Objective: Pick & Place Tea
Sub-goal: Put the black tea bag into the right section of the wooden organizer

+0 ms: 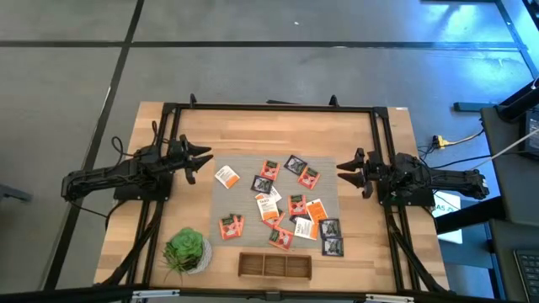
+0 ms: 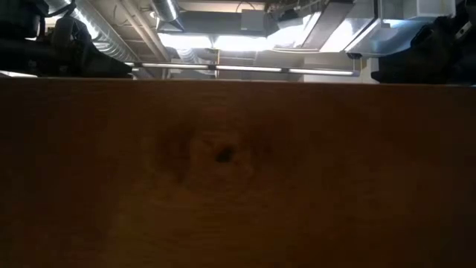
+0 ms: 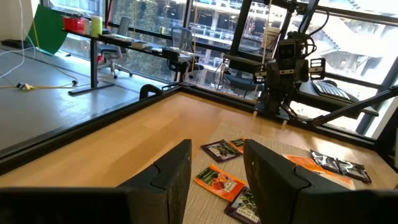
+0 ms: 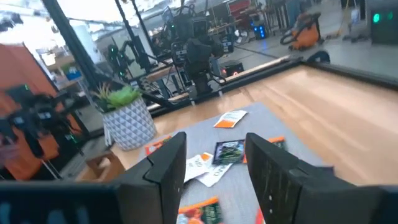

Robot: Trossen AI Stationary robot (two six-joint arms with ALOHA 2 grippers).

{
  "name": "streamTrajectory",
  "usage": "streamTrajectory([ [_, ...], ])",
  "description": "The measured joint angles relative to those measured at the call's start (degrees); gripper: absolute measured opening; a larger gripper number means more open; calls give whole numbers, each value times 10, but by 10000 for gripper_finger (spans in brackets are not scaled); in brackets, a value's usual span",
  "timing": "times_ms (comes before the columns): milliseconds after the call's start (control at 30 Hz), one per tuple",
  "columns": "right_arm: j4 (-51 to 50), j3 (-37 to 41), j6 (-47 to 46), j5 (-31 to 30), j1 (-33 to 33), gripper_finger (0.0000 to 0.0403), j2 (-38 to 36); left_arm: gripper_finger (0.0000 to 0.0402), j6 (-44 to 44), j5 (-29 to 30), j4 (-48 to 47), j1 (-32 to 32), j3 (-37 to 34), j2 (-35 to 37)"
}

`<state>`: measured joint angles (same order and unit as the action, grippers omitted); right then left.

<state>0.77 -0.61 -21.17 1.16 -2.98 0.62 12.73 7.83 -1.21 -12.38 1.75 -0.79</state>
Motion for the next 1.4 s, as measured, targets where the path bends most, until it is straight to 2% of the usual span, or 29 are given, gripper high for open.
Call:
streamTrajectory([
  [233, 2, 0, -26, -6, 0, 167, 0, 143, 0, 0, 0, 0, 0, 0],
  [400, 36, 0, -4, -6, 0, 167, 2, 143, 0, 0, 0, 0, 0, 0],
  [567, 53, -45, 20, -6, 3, 167, 42, 143, 0, 0, 0, 0, 0, 0],
  [767, 4, -127, 15, -14, 17, 167, 189, 143, 0, 0, 1, 0, 0, 0],
  [967, -119, -235, -25, 63, 78, 167, 367, 143, 1, 0, 1, 0, 0, 0],
  [1133, -215, -273, -136, 52, 165, 167, 496, 143, 1, 0, 1, 0, 0, 0],
  [1267, -219, -272, -272, 51, 231, 167, 567, 143, 1, 0, 1, 0, 0, 0],
  [1400, -220, -272, -351, 27, 270, 167, 614, 143, 1, 2, 1, 0, 0, 0],
])
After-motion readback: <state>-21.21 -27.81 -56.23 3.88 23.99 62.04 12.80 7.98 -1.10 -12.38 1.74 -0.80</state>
